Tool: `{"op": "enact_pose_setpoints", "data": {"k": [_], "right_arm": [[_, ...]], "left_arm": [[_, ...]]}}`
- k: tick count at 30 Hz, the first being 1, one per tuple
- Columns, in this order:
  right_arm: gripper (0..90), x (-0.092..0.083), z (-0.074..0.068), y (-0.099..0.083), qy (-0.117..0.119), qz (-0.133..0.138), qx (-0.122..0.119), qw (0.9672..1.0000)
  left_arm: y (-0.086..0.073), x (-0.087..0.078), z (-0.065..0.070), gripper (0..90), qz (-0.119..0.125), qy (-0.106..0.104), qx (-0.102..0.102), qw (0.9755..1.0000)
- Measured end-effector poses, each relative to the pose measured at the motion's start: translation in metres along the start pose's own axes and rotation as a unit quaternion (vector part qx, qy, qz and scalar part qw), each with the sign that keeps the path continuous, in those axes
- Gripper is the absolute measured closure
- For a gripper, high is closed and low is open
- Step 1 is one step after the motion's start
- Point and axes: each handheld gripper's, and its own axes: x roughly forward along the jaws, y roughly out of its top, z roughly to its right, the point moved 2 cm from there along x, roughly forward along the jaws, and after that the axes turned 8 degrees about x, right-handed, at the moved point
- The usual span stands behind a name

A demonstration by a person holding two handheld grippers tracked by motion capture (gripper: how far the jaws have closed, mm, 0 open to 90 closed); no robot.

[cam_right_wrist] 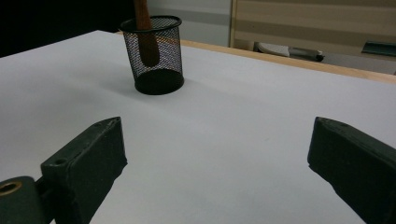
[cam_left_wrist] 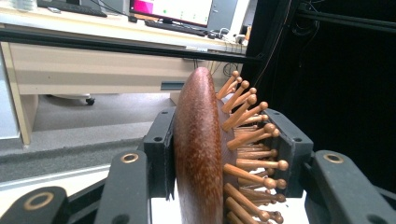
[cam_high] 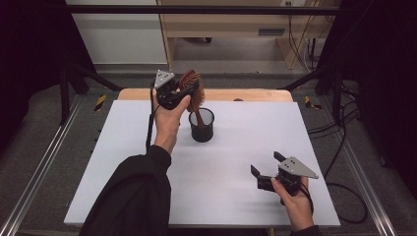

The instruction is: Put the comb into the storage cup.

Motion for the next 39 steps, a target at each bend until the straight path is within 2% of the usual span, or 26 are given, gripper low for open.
{"op": "enact_pose_setpoints", "data": {"k": [12,39], "right_arm": [[4.6,0.000,-0.001,0.000,0.001,-0.002,-0.002,1.0000],[4.6,0.001,-0.002,-0.001,0.005,-0.003,-0.005,1.0000]], "left_arm": [[-0.006,0.001,-0.001,50.6,-0.002,-0.002,-0.012,0.9999],[-0.020,0.014,0.011,50.5,-0.011,-0.010,-0.020,0.9997]]}}
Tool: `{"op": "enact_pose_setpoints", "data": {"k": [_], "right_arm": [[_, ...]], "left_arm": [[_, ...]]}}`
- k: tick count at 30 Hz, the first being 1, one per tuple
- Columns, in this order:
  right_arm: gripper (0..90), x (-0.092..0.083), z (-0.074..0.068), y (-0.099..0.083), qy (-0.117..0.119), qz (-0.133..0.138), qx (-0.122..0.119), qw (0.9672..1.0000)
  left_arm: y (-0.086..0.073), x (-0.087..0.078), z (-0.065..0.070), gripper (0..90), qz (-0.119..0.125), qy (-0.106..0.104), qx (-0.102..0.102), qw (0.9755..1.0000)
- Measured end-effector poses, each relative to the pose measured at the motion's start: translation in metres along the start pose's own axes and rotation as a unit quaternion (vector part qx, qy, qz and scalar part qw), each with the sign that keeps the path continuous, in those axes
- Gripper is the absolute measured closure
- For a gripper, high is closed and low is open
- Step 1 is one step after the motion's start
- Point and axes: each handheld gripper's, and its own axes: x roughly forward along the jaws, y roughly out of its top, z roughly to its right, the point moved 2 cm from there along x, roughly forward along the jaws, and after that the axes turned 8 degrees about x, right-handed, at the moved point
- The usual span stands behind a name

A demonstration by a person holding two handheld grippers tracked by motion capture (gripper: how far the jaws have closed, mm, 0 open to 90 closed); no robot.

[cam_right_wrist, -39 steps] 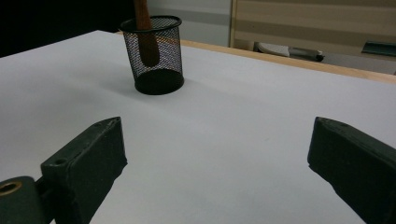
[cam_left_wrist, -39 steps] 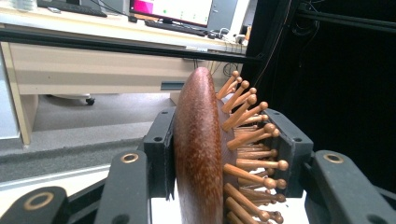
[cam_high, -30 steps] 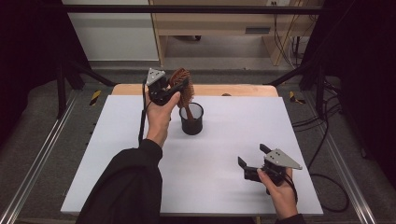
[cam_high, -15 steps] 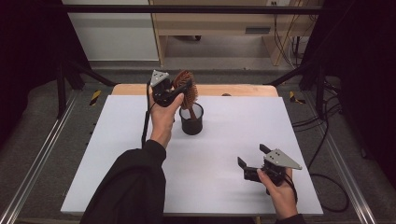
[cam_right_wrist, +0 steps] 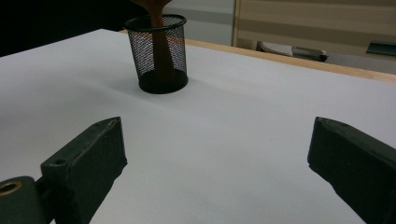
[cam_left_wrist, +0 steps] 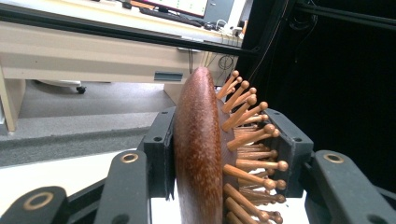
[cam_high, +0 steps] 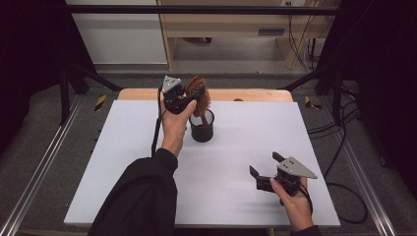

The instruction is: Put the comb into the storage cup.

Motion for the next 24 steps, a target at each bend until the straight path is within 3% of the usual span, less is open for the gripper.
{"op": "enact_pose_setpoints", "data": {"k": [13,24], "right_arm": [[4.6,0.0003,-0.0007,-0.0004,0.002,-0.001,0.000,1.0000],[4.6,0.0008,-0.0014,-0.0007,0.001,-0.003,0.000,1.0000]], "left_arm": [[-0.0059,0.0015,-0.0009,50.5,0.001,0.000,-0.008,1.0000],[-0.0066,0.0005,-0.0045,49.4,-0.002,0.001,-0.002,1.0000]]}}
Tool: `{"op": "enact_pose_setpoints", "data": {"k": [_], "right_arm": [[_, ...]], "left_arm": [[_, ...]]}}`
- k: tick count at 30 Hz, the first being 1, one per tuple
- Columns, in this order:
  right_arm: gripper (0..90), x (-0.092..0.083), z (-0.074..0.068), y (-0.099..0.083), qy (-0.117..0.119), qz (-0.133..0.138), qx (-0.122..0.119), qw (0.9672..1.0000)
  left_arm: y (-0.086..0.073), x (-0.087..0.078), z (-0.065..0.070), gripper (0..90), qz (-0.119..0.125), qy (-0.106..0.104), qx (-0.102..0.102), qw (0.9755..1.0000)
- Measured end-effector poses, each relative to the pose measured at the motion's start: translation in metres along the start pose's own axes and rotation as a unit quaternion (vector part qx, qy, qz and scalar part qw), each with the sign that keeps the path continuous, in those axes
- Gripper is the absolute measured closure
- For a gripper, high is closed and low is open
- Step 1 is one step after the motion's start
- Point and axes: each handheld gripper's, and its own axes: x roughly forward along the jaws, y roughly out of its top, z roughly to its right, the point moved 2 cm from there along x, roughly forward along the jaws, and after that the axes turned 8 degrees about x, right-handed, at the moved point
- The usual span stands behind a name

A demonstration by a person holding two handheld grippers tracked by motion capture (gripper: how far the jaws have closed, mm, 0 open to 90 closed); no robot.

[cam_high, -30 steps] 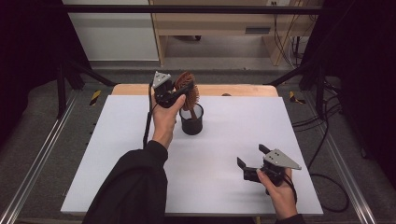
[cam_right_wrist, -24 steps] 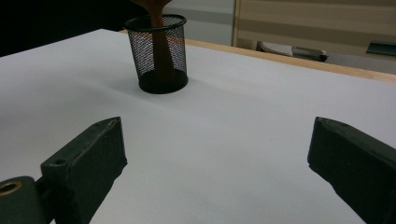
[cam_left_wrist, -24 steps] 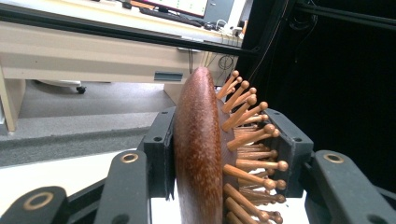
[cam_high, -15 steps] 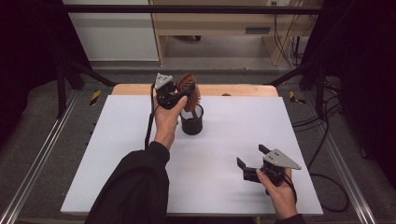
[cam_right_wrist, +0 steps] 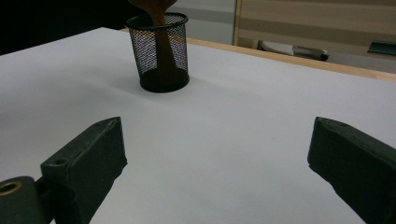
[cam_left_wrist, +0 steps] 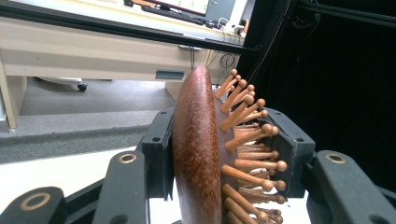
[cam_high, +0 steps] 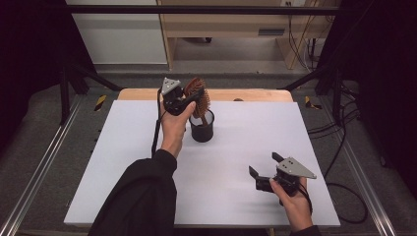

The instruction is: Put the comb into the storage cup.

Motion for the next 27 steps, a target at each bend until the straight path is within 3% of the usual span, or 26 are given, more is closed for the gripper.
{"op": "enact_pose_setpoints", "data": {"k": [6,27], "right_arm": [[4.8,0.000,0.000,0.000,0.000,-0.001,-0.001,1.0000],[4.7,0.003,-0.003,-0.002,0.005,-0.006,-0.002,1.0000]], "left_arm": [[0.000,0.000,-0.003,48.3,-0.006,0.000,0.006,1.0000],[-0.002,0.000,-0.015,45.9,-0.012,0.007,-0.002,0.9999]]}}
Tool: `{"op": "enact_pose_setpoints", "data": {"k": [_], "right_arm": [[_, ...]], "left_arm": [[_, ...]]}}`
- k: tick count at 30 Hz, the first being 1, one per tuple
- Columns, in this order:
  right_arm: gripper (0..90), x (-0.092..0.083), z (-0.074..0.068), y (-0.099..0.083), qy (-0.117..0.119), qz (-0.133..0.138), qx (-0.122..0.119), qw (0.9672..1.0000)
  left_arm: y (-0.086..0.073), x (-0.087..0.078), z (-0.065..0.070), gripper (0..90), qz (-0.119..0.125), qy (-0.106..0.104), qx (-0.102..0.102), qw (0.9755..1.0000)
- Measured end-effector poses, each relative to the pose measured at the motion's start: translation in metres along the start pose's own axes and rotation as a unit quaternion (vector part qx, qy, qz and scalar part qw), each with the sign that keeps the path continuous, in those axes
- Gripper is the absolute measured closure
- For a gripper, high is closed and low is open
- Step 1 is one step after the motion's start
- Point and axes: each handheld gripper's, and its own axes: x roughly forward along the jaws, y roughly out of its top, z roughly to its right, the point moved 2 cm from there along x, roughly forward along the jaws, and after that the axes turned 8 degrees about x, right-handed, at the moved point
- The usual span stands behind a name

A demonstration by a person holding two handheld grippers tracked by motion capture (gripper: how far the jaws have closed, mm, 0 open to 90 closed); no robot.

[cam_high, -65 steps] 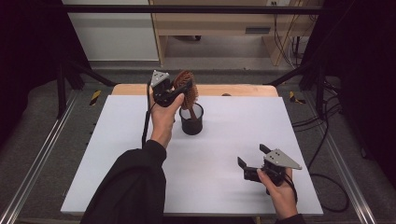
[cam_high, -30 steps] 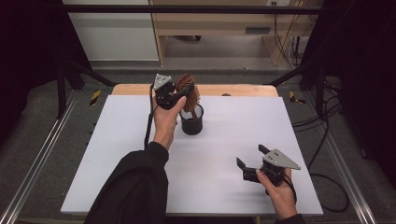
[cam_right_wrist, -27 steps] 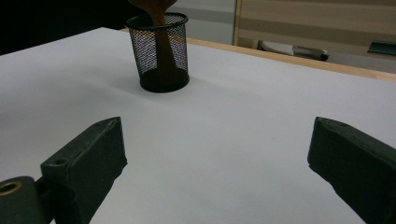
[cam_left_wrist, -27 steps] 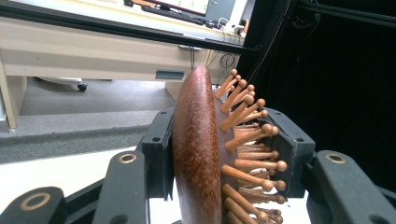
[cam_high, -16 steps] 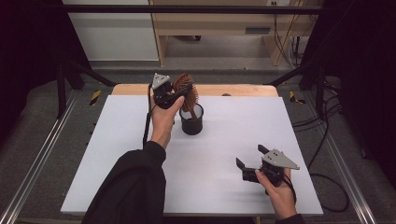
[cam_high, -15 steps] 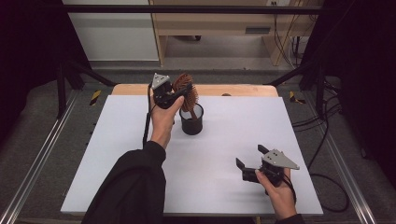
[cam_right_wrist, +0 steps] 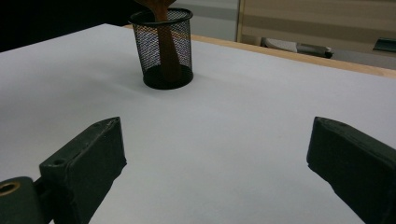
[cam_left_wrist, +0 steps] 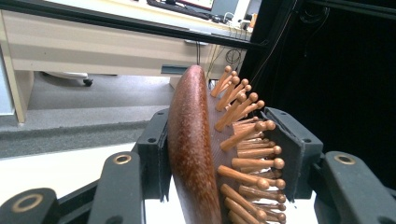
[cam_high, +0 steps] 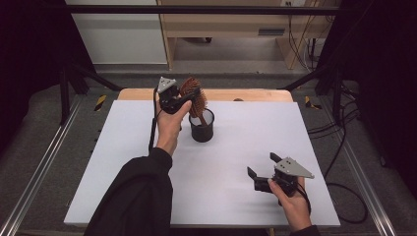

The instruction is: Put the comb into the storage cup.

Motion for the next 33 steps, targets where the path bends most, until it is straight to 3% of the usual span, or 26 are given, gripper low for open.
{"op": "enact_pose_setpoints", "data": {"k": [33], "right_arm": [[4.9,0.001,0.001,-0.001,-0.001,-0.003,0.004,1.0000]], "left_arm": [[-0.002,-0.001,-0.010,42.1,-0.007,0.002,0.003,1.0000]]}}
